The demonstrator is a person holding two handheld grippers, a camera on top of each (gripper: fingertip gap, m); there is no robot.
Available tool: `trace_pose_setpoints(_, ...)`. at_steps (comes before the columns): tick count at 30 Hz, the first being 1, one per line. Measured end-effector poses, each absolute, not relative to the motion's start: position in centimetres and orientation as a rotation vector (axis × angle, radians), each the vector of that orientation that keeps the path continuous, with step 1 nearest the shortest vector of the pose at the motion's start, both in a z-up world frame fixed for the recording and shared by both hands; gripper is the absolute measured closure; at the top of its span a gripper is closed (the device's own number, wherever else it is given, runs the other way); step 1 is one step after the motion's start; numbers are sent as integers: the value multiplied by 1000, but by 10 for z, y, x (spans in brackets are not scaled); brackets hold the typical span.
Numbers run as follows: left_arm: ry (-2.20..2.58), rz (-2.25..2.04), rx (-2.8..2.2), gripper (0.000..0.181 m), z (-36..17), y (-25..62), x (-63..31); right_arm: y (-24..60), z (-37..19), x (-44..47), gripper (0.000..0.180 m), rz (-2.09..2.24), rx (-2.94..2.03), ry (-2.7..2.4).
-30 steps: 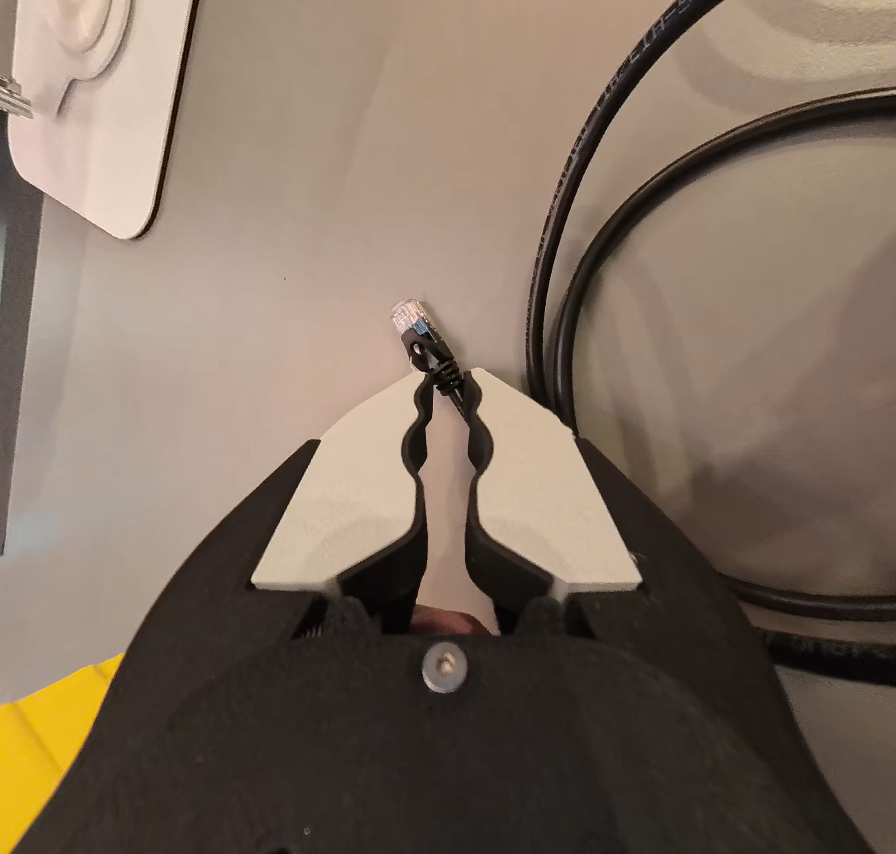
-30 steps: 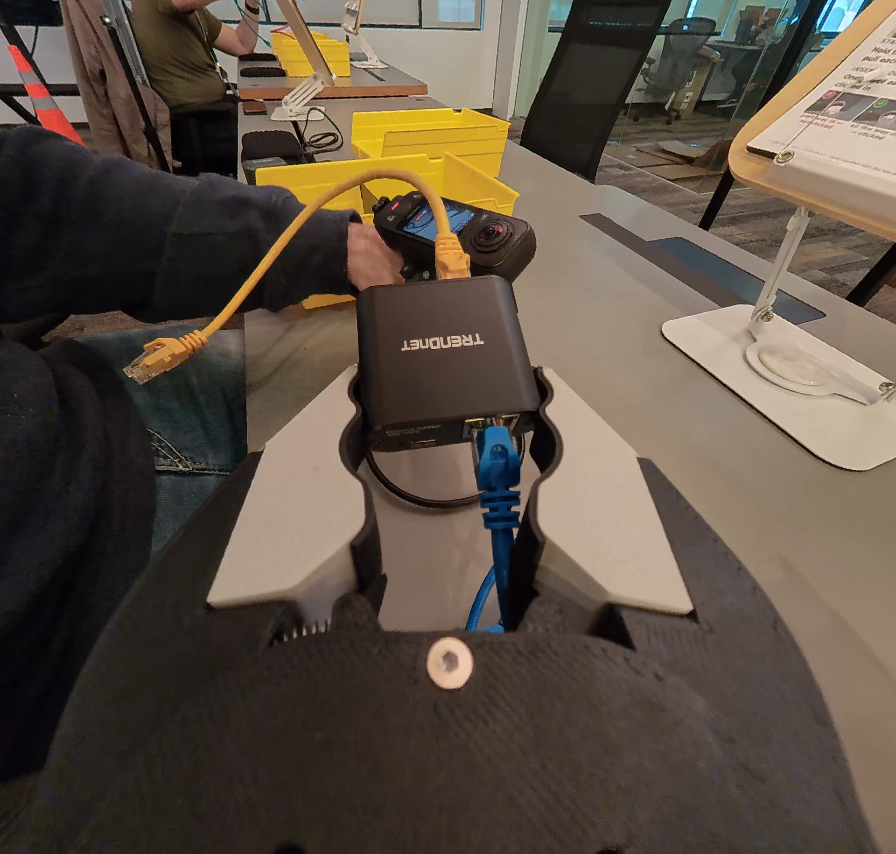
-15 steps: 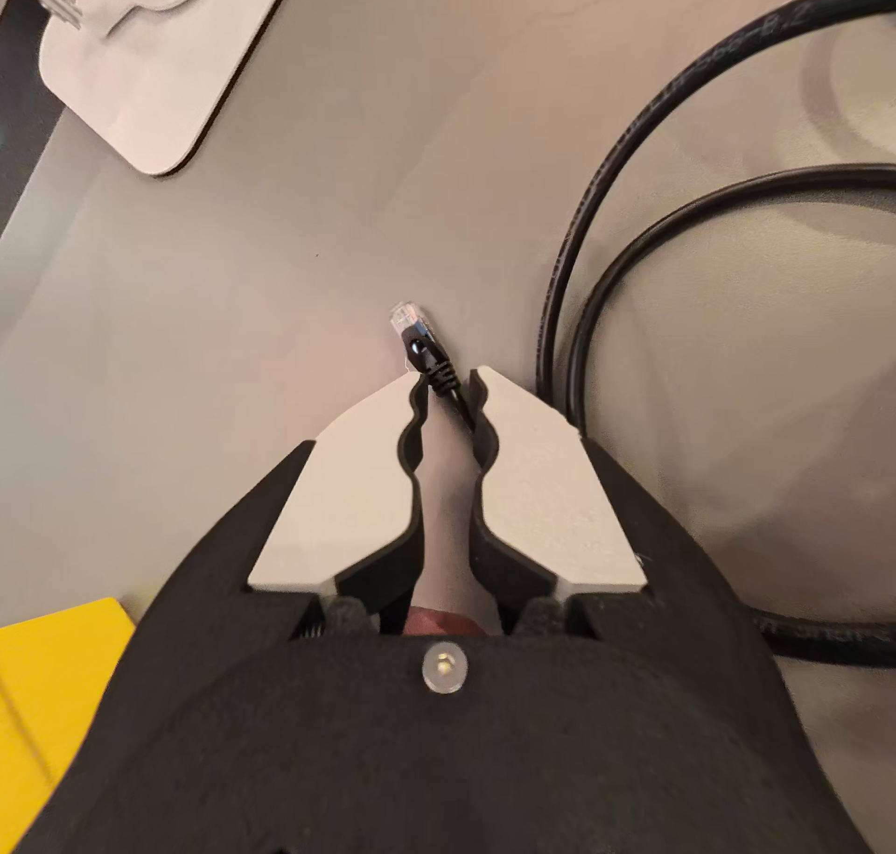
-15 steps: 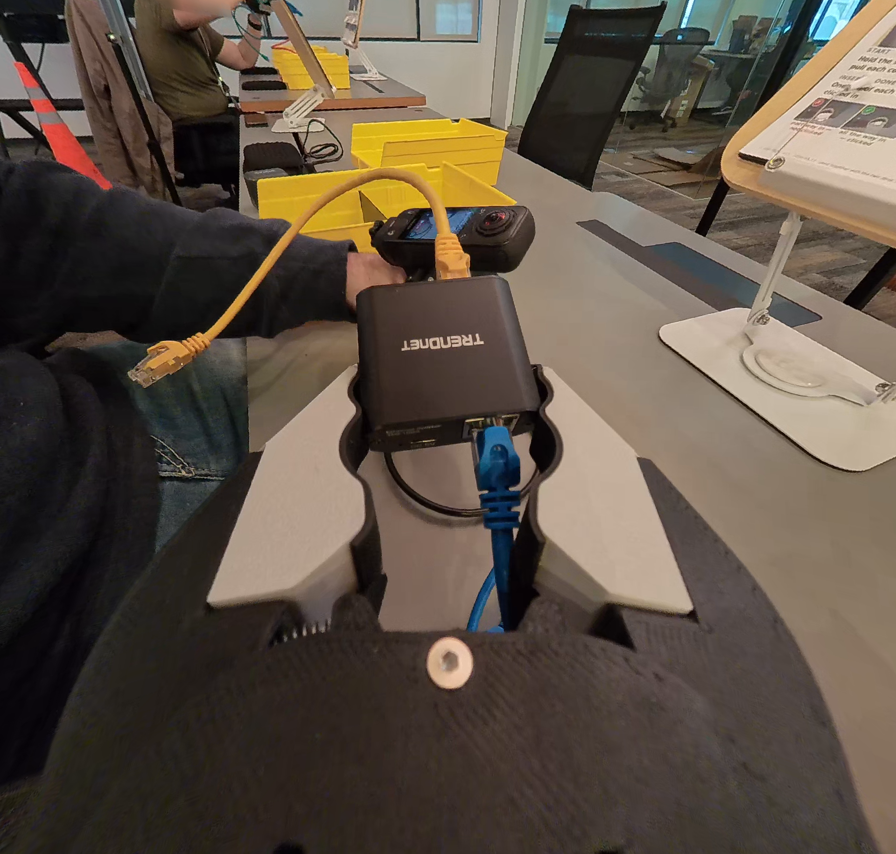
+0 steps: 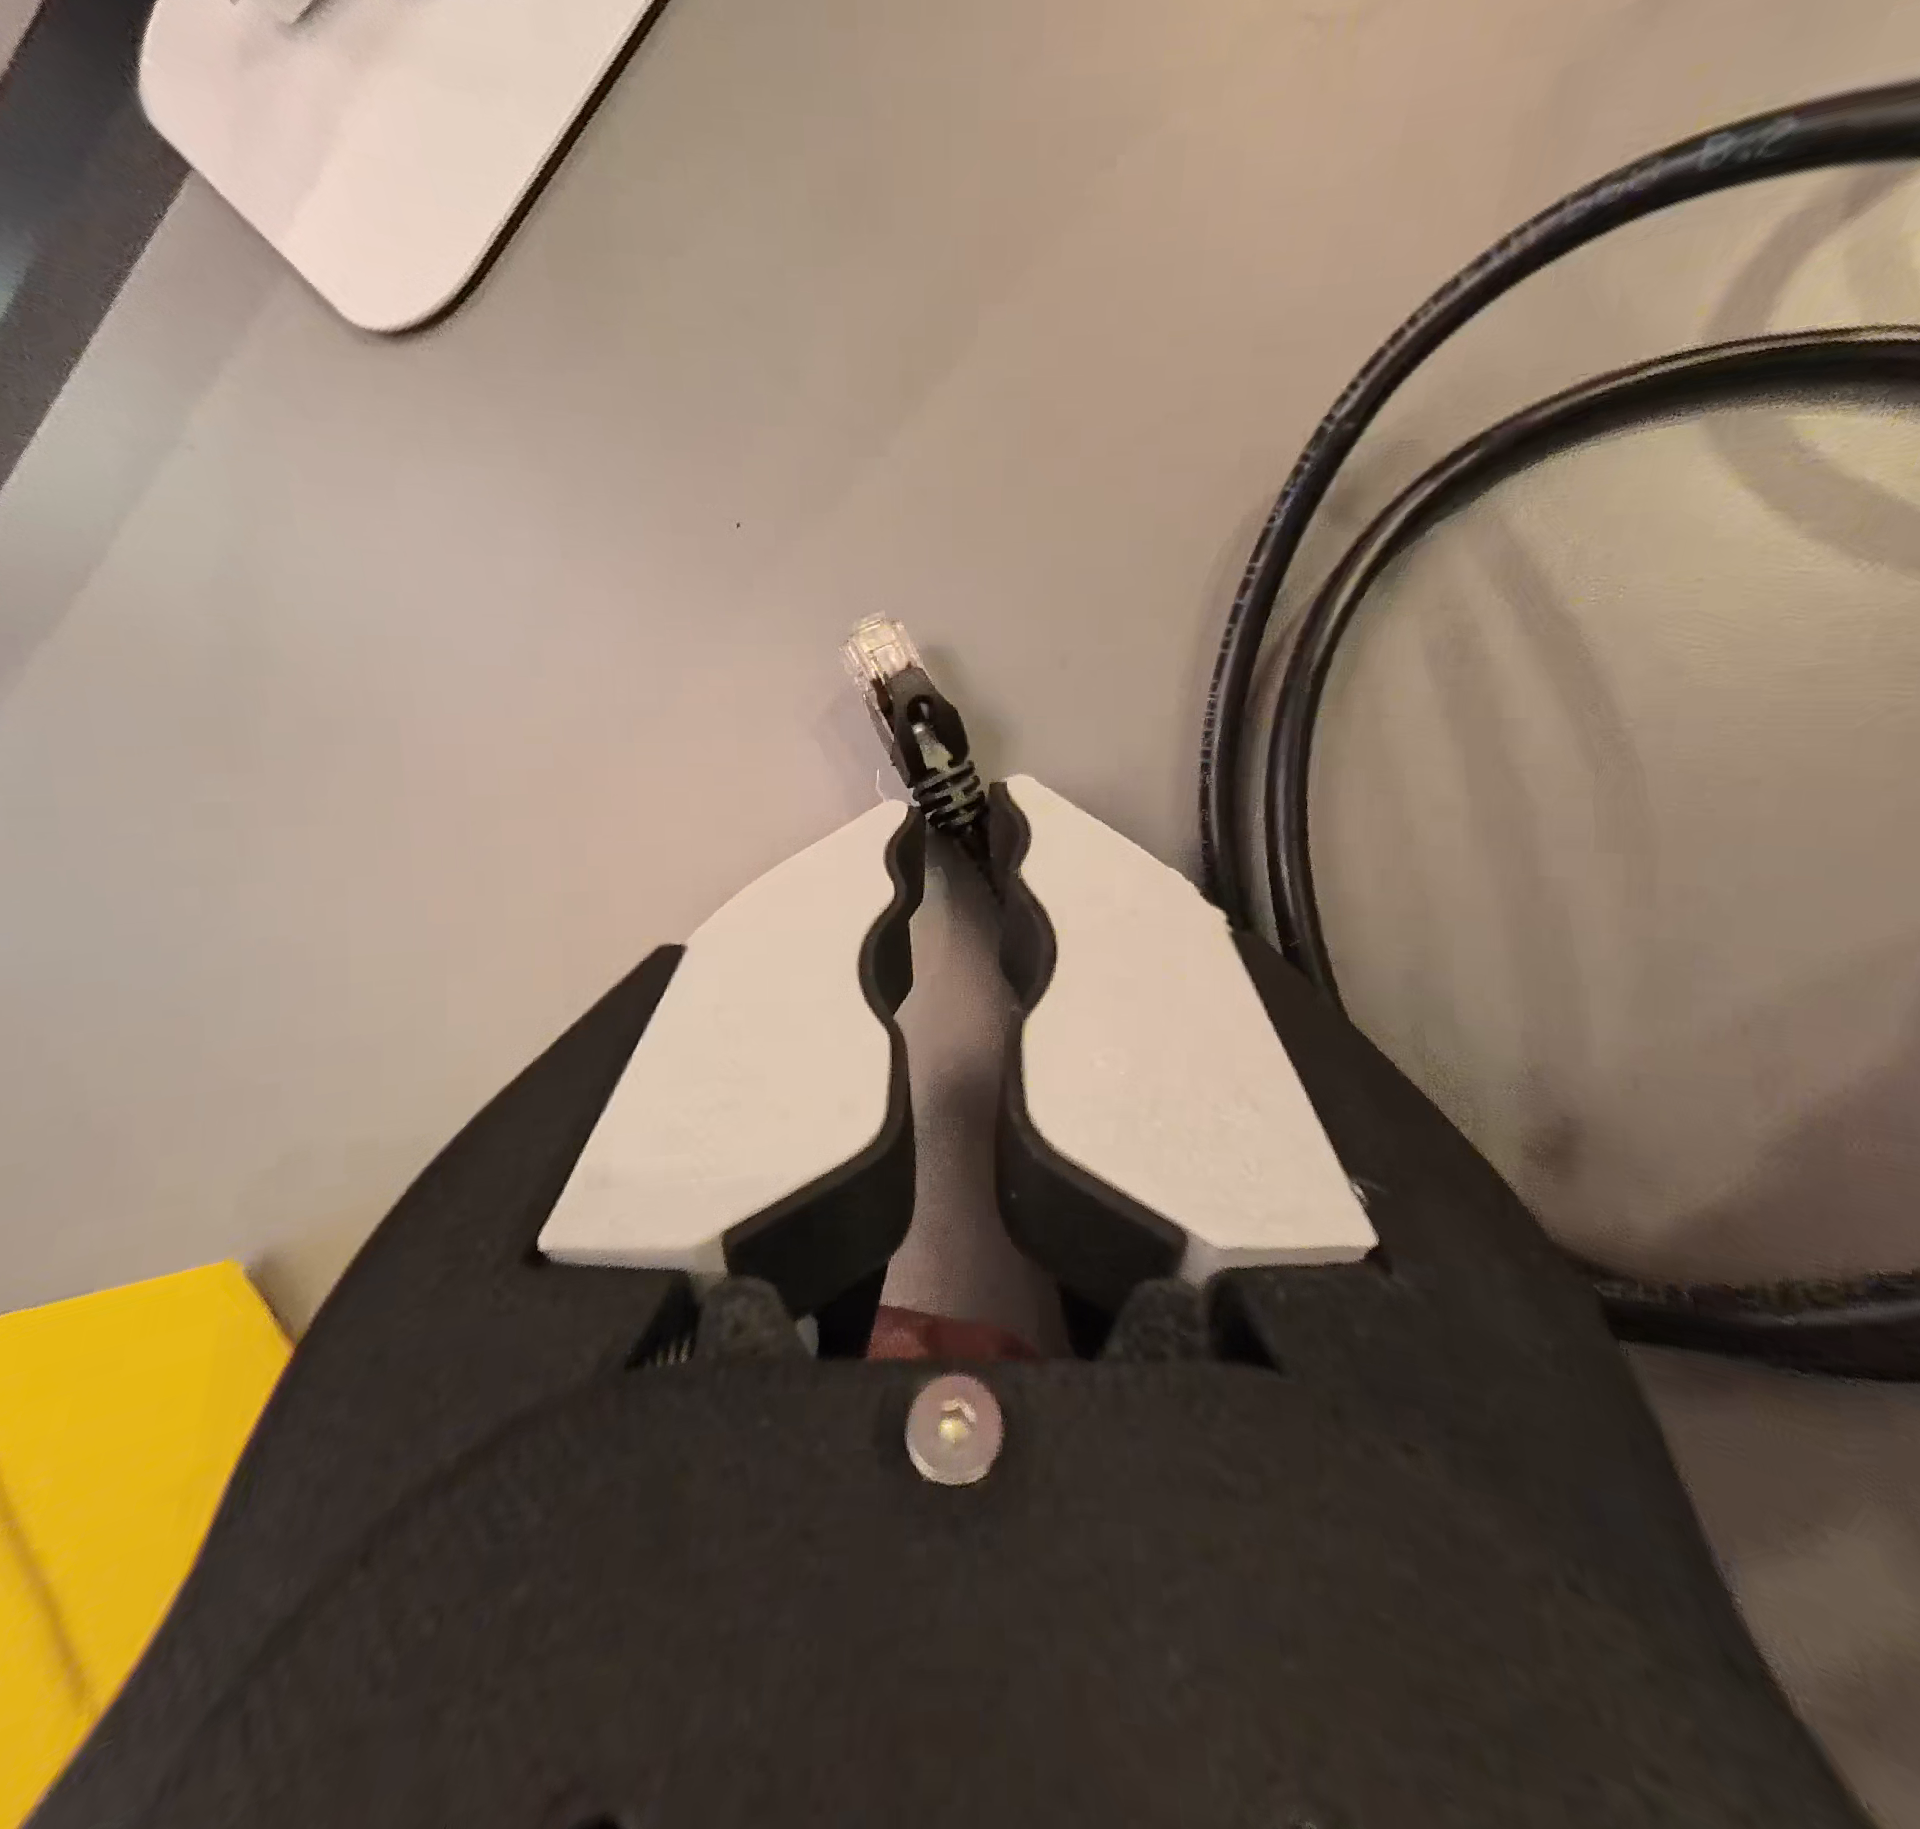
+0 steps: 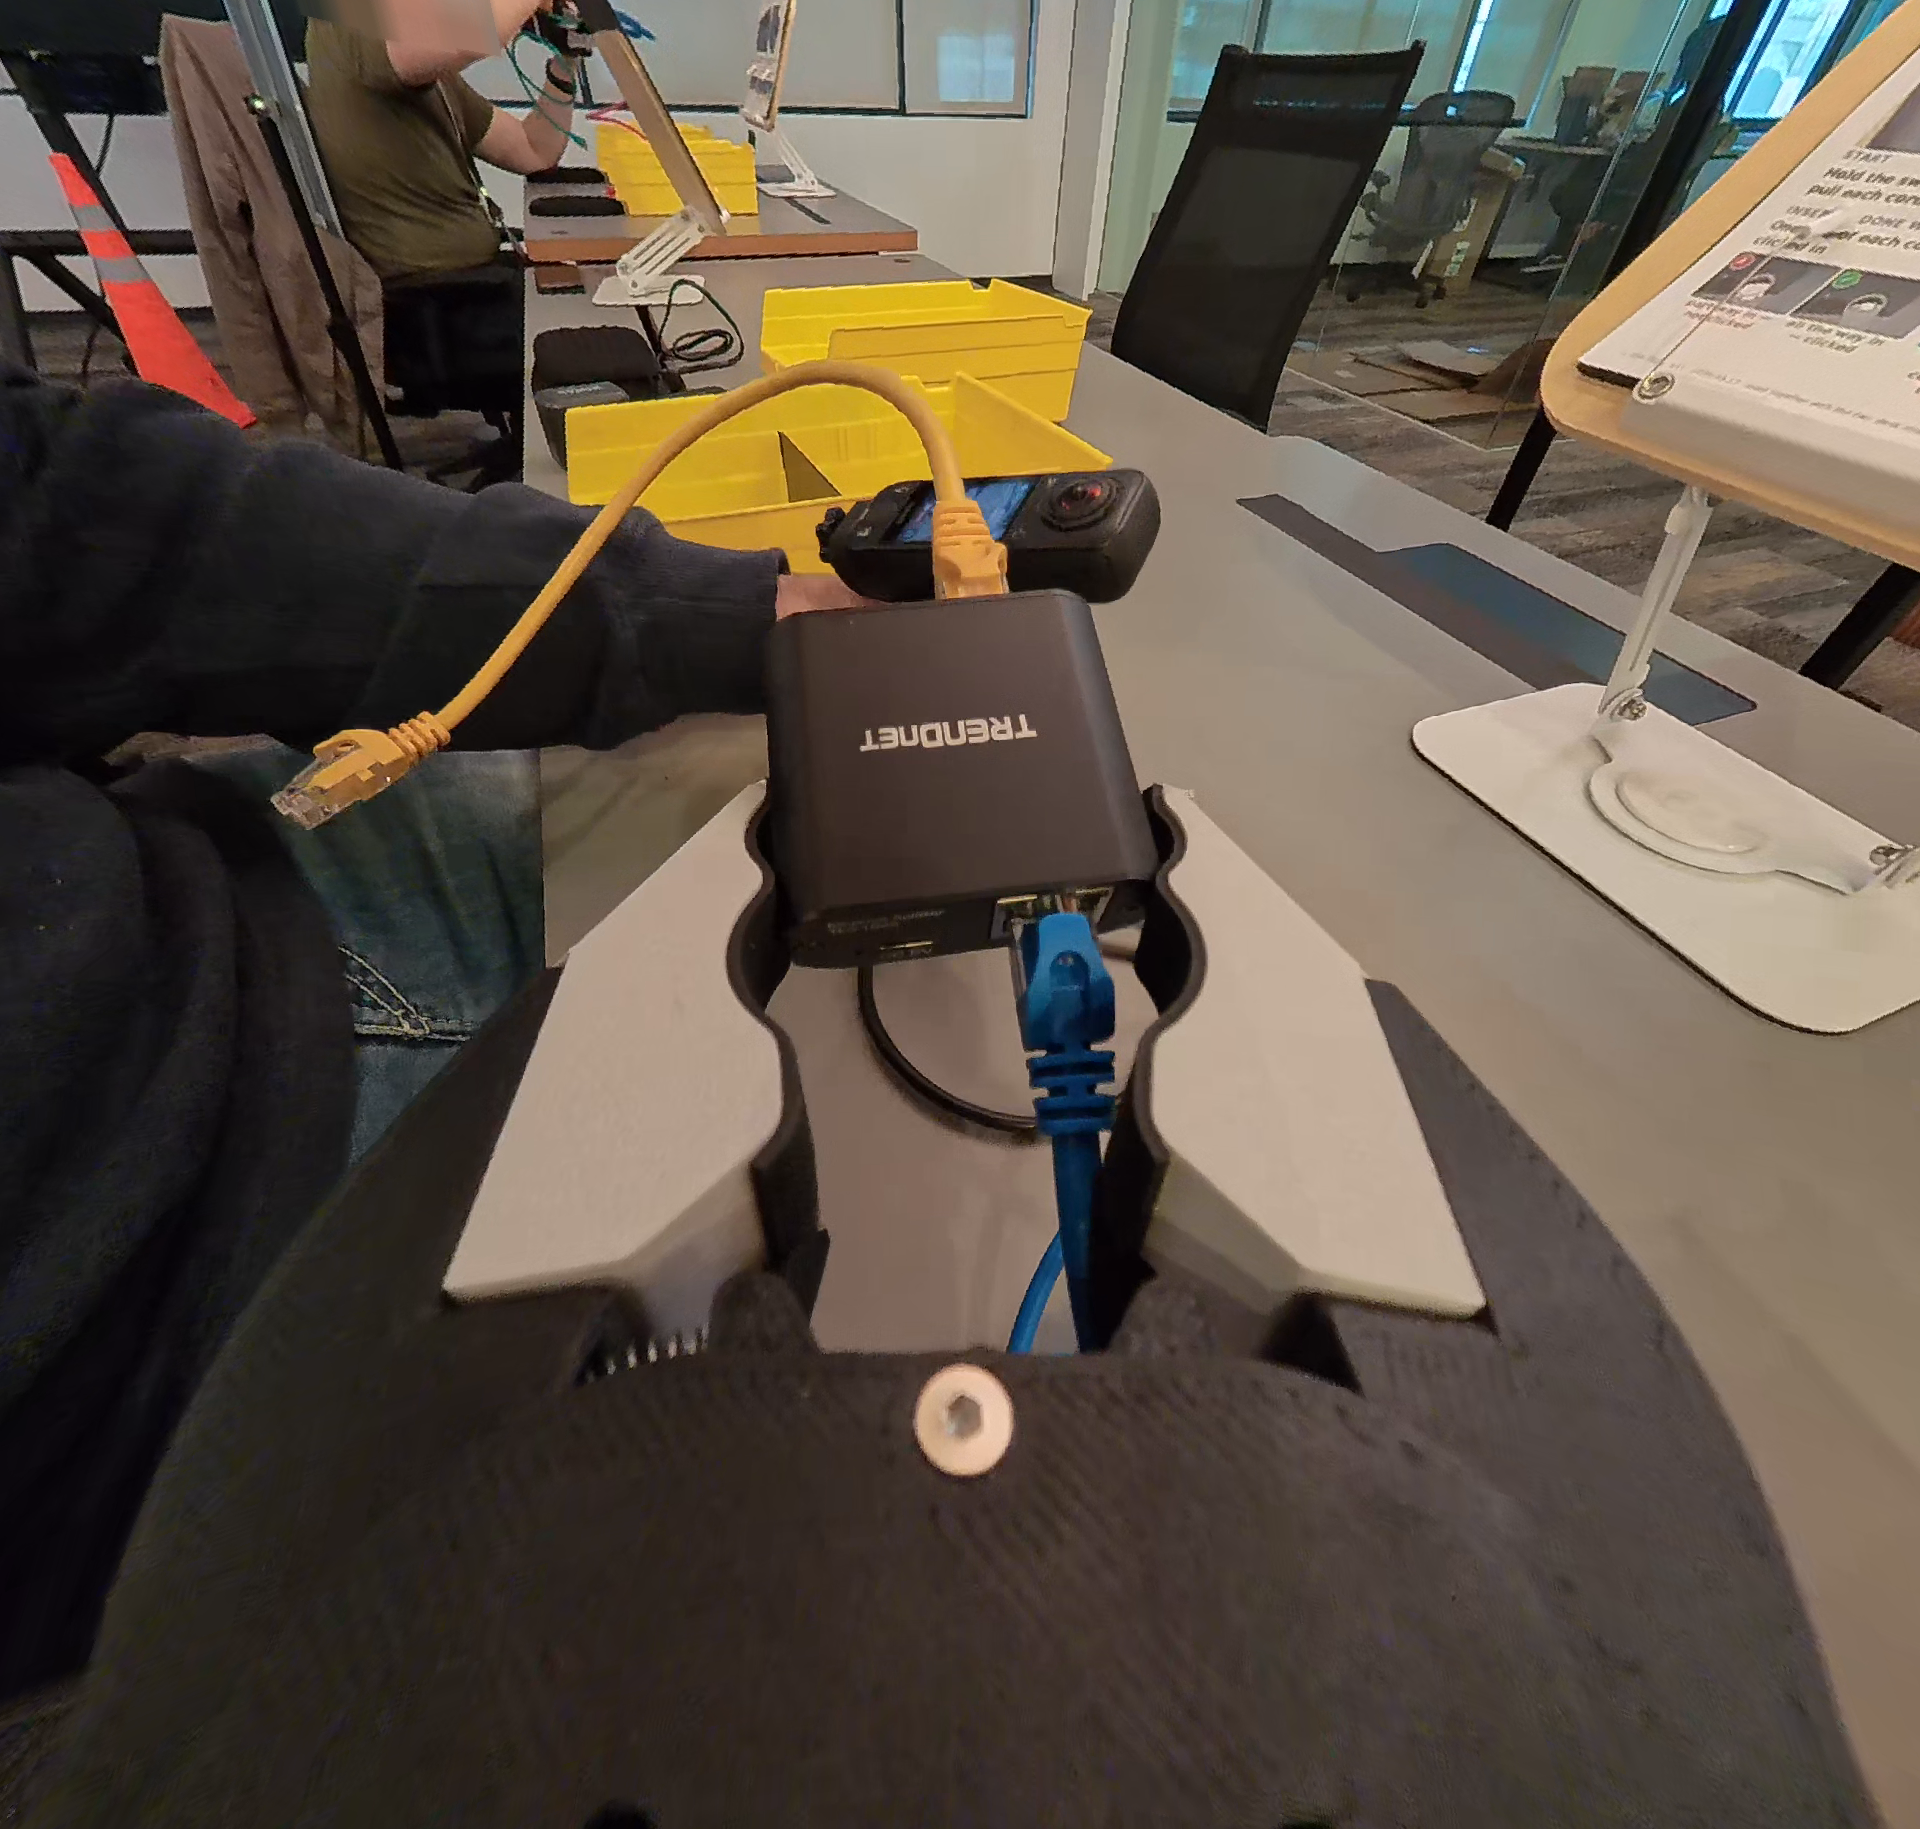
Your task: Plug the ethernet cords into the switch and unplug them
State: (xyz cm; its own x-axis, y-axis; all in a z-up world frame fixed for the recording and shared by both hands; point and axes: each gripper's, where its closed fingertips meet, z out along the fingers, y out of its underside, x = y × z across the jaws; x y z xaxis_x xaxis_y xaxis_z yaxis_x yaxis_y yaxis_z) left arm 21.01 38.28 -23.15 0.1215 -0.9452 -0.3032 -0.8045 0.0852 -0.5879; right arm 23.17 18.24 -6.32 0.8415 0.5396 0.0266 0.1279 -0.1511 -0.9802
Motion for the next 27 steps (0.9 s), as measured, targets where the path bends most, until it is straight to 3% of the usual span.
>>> trace_pose_setpoints(12, 1683, -340, -1757, 171, -220, 383, 207, 184, -65, 238, 115, 379, -1723, -509)
trace_pose_setpoints(27, 1864, -337, -1363, 171, -19, 381, 175, 230, -81, 254, 115, 235, -1796, -512)
